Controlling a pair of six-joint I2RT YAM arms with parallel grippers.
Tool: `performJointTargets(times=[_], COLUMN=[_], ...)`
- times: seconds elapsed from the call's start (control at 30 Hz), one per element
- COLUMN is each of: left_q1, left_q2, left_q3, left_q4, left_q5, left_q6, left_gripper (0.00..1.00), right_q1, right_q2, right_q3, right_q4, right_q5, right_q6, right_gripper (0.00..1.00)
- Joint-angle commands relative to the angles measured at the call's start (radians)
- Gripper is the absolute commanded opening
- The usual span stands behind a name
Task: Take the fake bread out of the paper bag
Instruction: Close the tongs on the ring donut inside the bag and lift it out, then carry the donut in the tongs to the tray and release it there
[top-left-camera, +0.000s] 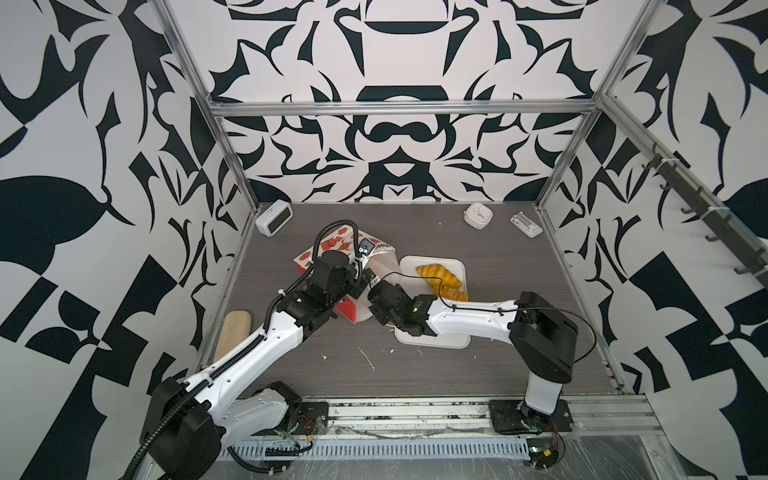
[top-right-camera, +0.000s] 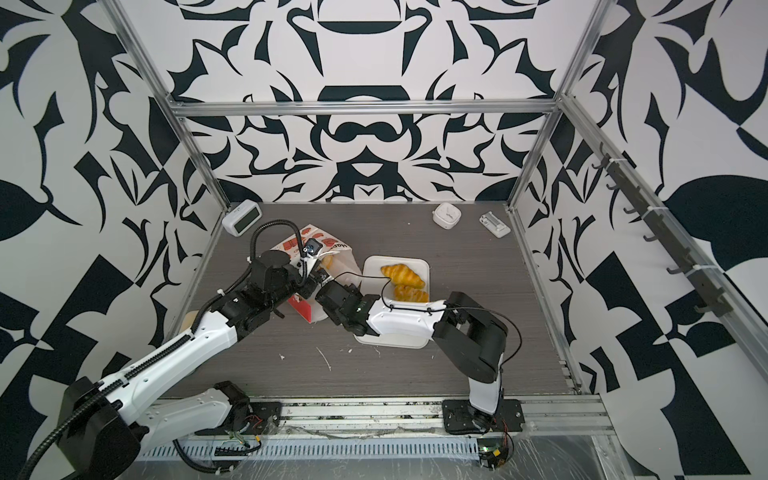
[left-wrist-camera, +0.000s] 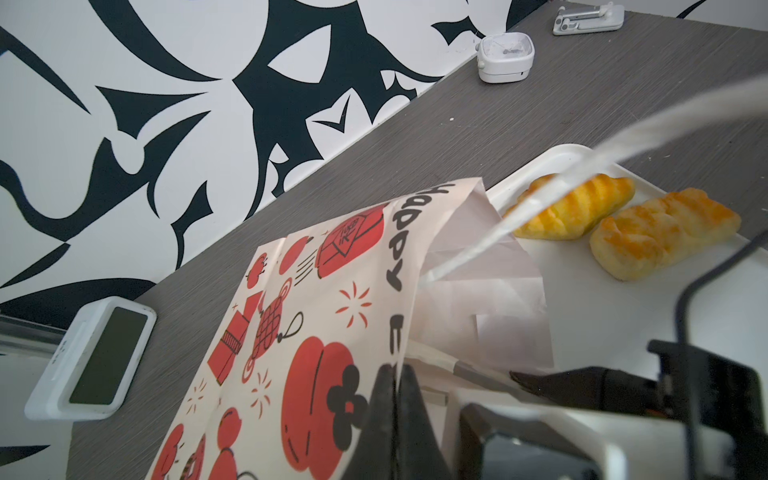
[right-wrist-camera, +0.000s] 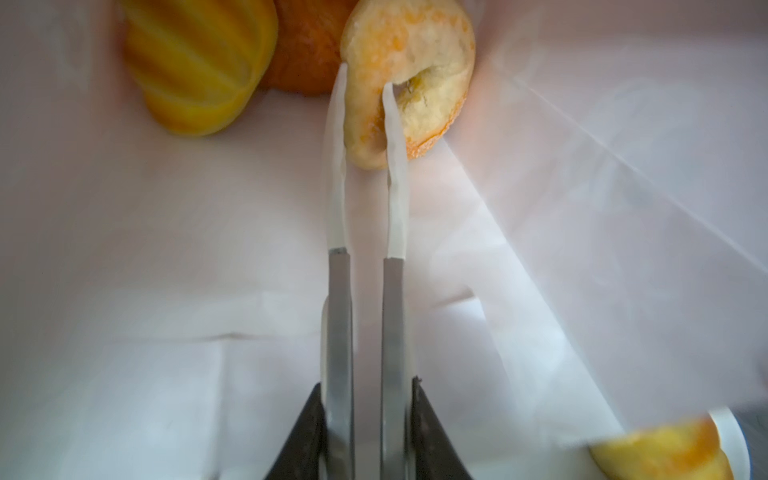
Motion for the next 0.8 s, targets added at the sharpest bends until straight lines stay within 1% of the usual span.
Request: performJointTargets(times=[0.0, 0.3, 0.63, 0.77], left_q1=[-0.002, 0.001, 0.003, 0.004], left_q2=[0.008, 0.019, 0.035, 0.040], left_q3=[0.001, 0.006, 0.010, 0.009], left_q4=[0.001, 0.006, 0.015, 0.020], left_q5=[0.003, -0.013, -0.029, -0.034], left_q6=[-0.002, 0.000, -0.004, -0.005], left_gripper=[0.05, 0.05, 0.05, 0.05], right_q1=[0.001, 0.001, 0.001, 0.001], right_q2=[-0.103, -0.346, -0.625, -0.733], right_q3=[-0.019, -0.137, -0.215, -0.216], right_q4=[-0.022, -0.136, -0.392, -0.515], right_q5=[-0.021, -0.145, -0.188, -0.189], right_q6=[0.029, 0.067, 0.106, 0.131], right_gripper=[0.25, 0.25, 0.26, 0.26])
